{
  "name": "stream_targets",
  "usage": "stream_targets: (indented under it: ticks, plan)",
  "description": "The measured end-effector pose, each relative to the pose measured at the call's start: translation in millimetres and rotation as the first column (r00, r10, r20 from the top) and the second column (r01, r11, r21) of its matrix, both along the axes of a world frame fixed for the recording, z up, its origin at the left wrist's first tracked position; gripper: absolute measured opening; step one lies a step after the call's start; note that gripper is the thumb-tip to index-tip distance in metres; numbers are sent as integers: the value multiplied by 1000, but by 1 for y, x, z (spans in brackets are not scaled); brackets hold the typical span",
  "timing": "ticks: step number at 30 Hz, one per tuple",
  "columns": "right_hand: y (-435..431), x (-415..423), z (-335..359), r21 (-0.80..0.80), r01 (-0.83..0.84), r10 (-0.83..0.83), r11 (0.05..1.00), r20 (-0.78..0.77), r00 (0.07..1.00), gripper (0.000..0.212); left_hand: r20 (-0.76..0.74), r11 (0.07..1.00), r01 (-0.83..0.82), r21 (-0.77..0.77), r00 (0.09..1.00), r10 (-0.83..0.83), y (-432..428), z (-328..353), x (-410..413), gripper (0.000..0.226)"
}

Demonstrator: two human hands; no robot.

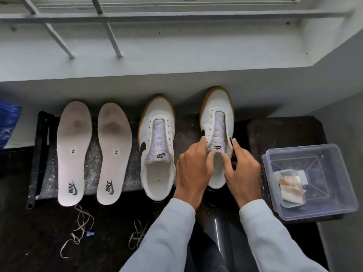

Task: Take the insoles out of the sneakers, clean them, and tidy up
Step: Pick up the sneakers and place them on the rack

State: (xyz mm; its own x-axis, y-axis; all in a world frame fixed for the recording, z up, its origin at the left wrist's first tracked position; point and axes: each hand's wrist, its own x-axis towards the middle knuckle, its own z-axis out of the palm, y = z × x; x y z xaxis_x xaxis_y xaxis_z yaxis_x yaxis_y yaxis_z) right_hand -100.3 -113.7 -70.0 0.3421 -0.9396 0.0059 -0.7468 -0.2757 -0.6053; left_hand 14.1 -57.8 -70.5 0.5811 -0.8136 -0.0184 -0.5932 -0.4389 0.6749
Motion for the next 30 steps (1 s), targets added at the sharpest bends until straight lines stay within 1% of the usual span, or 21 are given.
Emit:
stream_targets:
  ticks: [3,6,9,12,14,18,22,27,28,30]
  plan:
    - [-10,0,-2,1,21,-21,1000,21,1000,34,37,998,-7,58,999,5,-5,-4,4,15]
    - [-12,0,-1,-31,11,-10,999,34,999,26,54,996,-31,80,998,27,-9,-4,3,15]
    - [-12,-1,1,-52,10,-6,999,74,997,22,52,995,-88,41,995,86,-9,2,2,20]
    - [-13,-2,5,-61,-24,31,998,110,993,21,76,988,-148,-35,986,150,-2,10,-1,26]
    - [-12,-1,7,-44,-63,68,997,119,991,22,83,983,-174,-49,981,178,5,13,-2,25]
    - [-9,5,1,-33,-120,124,992,120,985,22,93,976,-218,-1,972,217,14,11,0,19]
    - [-8,7,-10,-7,-131,131,991,124,984,23,123,977,-210,49,972,203,16,3,1,10]
    - [-9,8,-14,3,-186,185,983,98,978,25,161,978,-198,67,969,185,17,-7,0,7]
    - [-9,7,-13,19,-194,192,981,86,978,26,153,978,-198,63,970,186,19,-8,-1,8]
    - [-9,6,-10,49,-205,201,978,63,977,32,106,978,-200,52,975,194,23,-7,-5,23]
